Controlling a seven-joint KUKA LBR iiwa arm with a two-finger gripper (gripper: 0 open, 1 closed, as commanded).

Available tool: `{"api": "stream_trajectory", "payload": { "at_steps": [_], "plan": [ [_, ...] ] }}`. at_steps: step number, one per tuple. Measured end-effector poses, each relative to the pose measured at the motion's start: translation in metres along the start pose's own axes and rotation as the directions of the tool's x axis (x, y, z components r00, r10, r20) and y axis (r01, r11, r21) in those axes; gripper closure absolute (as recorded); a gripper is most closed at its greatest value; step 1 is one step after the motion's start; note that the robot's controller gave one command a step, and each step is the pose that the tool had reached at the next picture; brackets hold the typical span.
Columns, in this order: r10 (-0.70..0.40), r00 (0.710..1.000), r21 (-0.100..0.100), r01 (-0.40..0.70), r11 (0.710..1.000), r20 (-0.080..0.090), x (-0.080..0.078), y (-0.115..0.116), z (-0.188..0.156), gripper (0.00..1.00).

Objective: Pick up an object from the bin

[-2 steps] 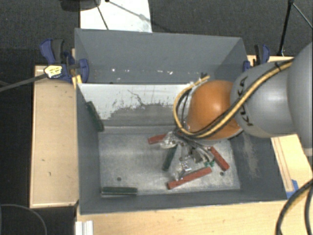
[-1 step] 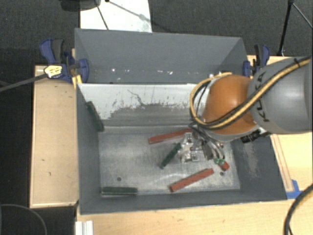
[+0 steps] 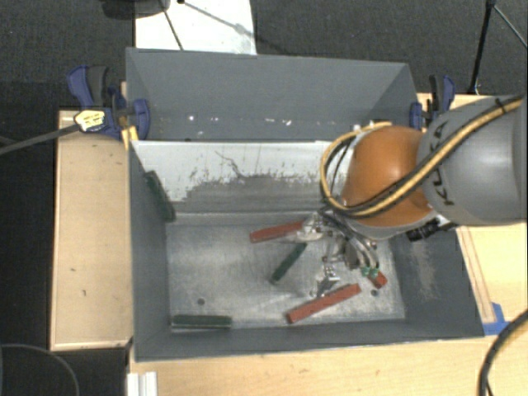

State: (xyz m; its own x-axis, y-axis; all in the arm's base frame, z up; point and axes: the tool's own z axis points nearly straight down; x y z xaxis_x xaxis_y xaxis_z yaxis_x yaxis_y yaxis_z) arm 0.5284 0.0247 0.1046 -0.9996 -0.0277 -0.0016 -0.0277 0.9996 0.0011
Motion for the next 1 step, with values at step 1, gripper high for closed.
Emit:
{"api": "stream_trajectory", "payload": {
  "at_steps": [1],
  "plan": [
    [0.002, 1.000, 0.000, -0.002, 1.000, 0.000, 0.0000, 0.0000, 0.0000, 0.00]
  ]
}}
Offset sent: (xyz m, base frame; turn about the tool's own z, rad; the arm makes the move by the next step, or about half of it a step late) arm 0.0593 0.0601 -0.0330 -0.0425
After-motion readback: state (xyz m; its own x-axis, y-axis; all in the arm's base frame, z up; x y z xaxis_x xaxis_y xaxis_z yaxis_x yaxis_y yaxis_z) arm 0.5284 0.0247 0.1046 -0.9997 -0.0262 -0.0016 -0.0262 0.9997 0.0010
